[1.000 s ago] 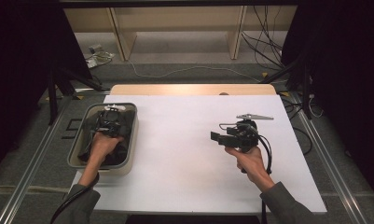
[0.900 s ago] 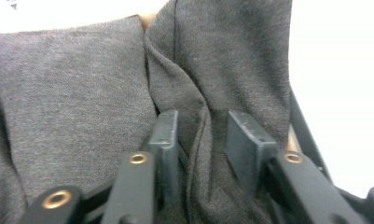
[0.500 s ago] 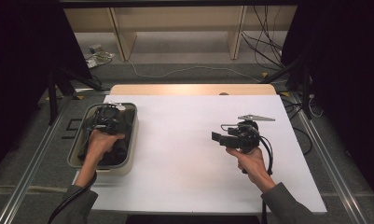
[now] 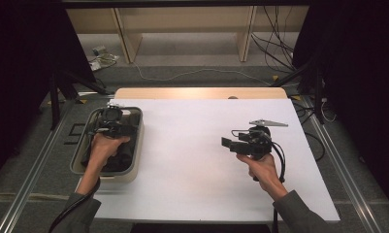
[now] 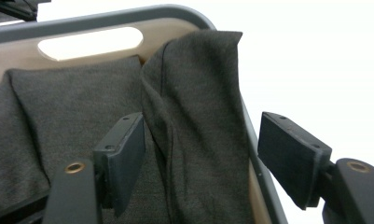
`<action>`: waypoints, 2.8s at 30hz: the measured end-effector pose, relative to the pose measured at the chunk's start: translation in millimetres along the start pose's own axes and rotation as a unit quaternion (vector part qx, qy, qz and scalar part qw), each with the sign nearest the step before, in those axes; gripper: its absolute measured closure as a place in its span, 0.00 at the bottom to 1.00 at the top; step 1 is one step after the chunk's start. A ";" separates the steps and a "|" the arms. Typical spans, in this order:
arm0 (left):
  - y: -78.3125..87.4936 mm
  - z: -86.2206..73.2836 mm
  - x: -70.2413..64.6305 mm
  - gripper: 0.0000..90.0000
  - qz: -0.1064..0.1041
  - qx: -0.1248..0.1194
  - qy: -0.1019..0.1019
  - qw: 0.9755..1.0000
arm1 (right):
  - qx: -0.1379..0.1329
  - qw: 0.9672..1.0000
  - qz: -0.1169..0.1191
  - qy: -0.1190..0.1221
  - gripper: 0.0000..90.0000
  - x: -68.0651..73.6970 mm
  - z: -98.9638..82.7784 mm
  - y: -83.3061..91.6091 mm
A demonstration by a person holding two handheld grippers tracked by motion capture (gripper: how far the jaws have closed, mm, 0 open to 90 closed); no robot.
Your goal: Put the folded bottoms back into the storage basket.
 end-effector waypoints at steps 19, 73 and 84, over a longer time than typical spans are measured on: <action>18.0 4.5 -23.6 0.25 -0.074 -0.074 -0.007 0.994 | -0.005 1.000 0.000 0.013 0.23 2.7 -3.1 2.2; 31.0 -71.1 -105.2 0.18 -0.243 -0.204 -0.123 0.940 | -0.079 0.993 0.026 0.085 0.14 2.5 -33.6 37.2; 37.2 -88.7 -102.5 0.18 -0.243 -0.221 -0.143 0.934 | -0.093 0.989 0.015 0.113 0.14 6.3 -50.5 49.4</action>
Point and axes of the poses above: each handheld gripper's, and its own axes: y roughly backward along the jaws, z roughly out of its top, x roughly to its left, the point moved 3 cm from there along -y, roughly forward along the jaws, and after that the axes turned 10 degrees about x, right-handed, at the moved point
